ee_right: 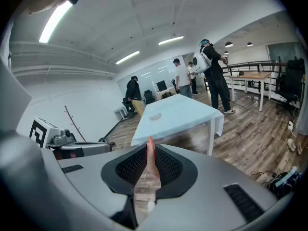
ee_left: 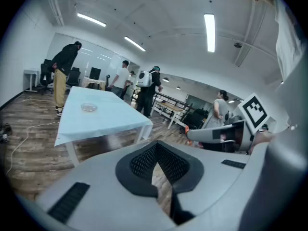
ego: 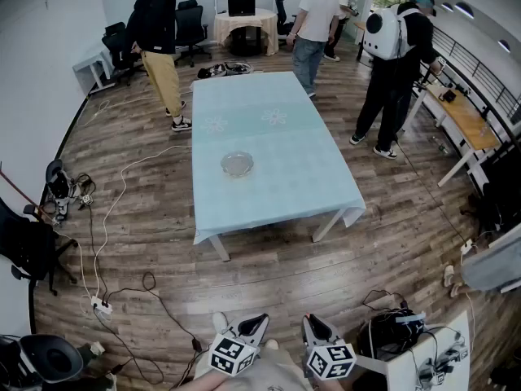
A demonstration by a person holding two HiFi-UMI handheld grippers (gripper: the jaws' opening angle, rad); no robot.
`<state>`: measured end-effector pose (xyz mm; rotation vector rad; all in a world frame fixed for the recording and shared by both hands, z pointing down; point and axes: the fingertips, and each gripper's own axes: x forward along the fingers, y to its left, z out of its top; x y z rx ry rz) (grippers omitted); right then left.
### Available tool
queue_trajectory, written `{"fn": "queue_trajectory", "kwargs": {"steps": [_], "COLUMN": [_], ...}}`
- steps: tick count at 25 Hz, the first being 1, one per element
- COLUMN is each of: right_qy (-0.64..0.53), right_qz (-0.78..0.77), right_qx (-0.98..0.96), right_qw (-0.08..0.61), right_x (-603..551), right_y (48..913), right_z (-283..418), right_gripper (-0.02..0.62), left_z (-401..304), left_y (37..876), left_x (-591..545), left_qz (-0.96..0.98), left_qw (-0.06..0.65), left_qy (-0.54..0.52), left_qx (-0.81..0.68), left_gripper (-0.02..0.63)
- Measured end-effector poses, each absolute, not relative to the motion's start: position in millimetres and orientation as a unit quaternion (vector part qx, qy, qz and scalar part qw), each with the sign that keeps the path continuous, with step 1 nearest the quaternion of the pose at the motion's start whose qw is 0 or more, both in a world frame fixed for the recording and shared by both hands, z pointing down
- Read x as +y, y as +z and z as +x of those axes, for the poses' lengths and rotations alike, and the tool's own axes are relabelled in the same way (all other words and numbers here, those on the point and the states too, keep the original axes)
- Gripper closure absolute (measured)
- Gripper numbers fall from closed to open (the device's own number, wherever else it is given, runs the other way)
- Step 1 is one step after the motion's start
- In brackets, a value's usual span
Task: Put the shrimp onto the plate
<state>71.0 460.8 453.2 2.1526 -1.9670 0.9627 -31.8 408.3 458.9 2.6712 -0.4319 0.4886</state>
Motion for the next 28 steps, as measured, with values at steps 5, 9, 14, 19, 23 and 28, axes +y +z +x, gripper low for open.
{"fn": "queue_trajectory", "kwargs": {"steps": [5,9,14,19,23,28], "right_qy": [0.282,0.269,0.239,0.238,0.247,0.246], "right_qz": [0.709,0.718,0.709,0.686,0.687,0.691], "right_qx": [-0.646,-0.64,-0.661,-0.686,-0.682,-0.679], "right_qw": [-0.002,-0.057,-0.055,-0.041,-0.034,-0.031], "right_x": [500.4,520.1,521.6,484.5,436.8,359.9], "right_y": [423.2,402.6,392.9,393.7,397.6,397.5], "right_z": [84.3,78.9,78.4,62.9,60.2,39.7], "right_gripper": [0.523,0.522,0.522,0.523,0.523,0.522], "left_z": [-2.0,-2.7,2.0,-5.1,-10.4,-37.0], "left_y": [432.6,416.8,403.5,412.8,413.2,417.1], "left_x": [469.4,473.6,482.5,470.7,422.6,349.2], "left_qz": [0.966,0.967,0.967,0.966,0.964,0.963], "left_qw": [0.168,0.153,0.141,0.151,0.16,0.167], "left_qy": [0.17,0.149,0.134,0.136,0.127,0.12], "left_qx": [-0.103,-0.14,-0.162,-0.161,-0.168,-0.177], "left_gripper": [0.598,0.598,0.598,0.598,0.598,0.598]}}
